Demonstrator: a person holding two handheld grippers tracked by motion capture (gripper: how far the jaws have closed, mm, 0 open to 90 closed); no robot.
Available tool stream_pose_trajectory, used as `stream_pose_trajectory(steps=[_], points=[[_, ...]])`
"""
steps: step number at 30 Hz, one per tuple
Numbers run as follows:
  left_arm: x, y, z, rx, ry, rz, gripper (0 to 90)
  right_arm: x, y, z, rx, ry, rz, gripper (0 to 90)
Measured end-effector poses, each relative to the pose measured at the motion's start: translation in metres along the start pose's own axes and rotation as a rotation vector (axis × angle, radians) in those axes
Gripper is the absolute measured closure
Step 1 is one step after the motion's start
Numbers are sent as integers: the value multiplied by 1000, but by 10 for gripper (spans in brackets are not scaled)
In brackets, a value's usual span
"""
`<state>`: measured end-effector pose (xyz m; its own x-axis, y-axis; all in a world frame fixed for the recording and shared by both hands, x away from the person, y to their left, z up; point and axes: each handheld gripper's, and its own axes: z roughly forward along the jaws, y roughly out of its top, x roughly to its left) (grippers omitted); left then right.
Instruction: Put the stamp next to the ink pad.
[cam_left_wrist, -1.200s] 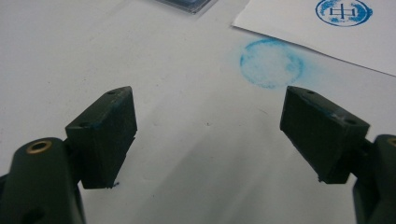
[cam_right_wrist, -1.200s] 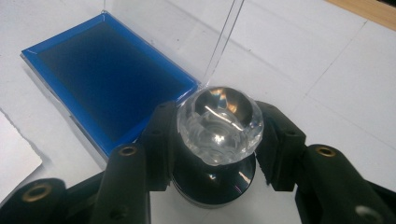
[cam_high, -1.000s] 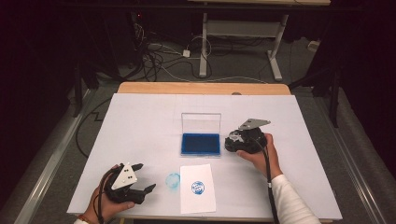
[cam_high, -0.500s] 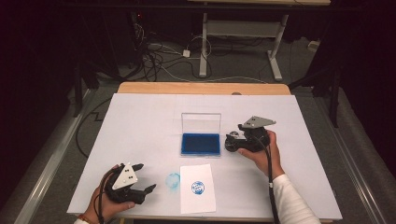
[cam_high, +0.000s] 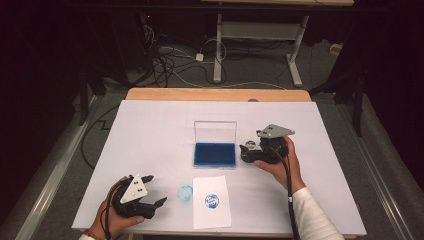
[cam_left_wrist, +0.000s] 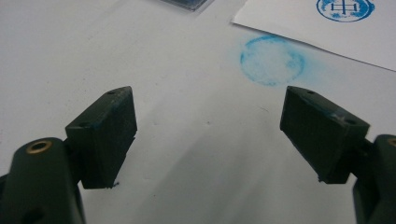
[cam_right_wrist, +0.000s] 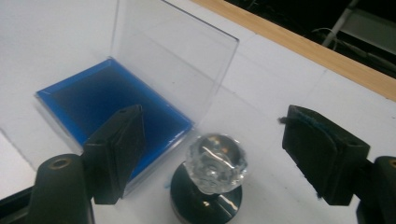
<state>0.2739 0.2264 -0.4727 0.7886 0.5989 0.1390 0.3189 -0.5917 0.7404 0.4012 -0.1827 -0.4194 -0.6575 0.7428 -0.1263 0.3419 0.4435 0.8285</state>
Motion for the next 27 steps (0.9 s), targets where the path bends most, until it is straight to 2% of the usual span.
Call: stream_pose_trajectory(steps=[4,6,12,22,27], points=[[0,0,0,-1,-1,0,181,2,2,-2,-7,-9,-8,221],[0,0,0,-1,-1,-1,181,4,3,-3,-6,-33,-17,221],[0,0,0,-1,-1,-2,181,5,5,-8,-18,-29,-20,224],[0,0,0,1,-1,-1,181,13,9,-16,-22,-39,-66,217],[0,0,0,1,-2,0,181,15,11,-21,-36,-36,-63,213]])
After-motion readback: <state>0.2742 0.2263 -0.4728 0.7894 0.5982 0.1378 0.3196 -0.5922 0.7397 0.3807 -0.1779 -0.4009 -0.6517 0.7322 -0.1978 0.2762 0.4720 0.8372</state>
